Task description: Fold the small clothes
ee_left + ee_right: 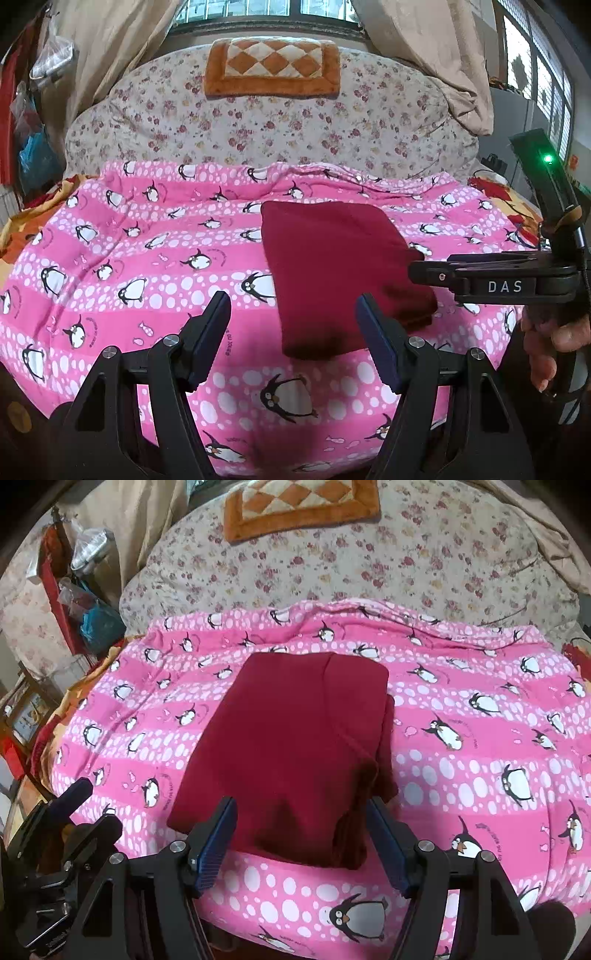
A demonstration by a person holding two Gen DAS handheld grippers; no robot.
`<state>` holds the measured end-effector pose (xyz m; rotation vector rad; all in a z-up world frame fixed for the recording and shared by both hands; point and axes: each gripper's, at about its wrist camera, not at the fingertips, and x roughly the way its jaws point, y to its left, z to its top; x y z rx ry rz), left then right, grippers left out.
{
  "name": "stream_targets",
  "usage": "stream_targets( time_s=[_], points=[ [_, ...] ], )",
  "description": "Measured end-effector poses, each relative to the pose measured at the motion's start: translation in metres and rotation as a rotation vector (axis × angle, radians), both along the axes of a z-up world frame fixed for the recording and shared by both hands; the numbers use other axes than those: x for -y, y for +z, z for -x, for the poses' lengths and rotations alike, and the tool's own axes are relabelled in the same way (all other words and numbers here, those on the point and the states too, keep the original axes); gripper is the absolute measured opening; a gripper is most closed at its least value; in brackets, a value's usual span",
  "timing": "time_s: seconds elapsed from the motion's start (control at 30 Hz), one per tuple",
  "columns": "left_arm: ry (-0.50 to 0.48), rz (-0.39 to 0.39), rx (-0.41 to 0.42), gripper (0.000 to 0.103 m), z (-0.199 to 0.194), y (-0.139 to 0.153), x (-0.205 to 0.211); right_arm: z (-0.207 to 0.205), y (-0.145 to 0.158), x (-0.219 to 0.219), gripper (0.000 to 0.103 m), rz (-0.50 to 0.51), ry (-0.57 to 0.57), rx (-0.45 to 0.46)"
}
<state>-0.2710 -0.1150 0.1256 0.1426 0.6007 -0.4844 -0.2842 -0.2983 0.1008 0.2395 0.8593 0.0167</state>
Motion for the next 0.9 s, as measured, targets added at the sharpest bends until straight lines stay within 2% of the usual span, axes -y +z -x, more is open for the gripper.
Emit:
stream_targets(
  time_s=[0.23,0.37,0.53,0.9],
  points=[
    [0.017,-0.019,-0.001,0.071,-0.006,0.000,0.004,0.012,0.014,0.001,0.069,0.027,0.000,0.054],
    [0.033,-0.011,-0.019,0.071,-0.016,0.001,0.008,0.013,0.012,0.006,0.074,0.044,-0.002,0.069],
    [0.065,0.005,-0.042,0.071,-0.033,0.005,0.013,0.008,0.009,0.015,0.074,0.045,0.003,0.068],
    [0.126,-0.076,-0.077,0.071,-0.075,-0.009,0.035,-0.010,0.006,0.022,0.075,0.130,0.009,0.107]
  ],
)
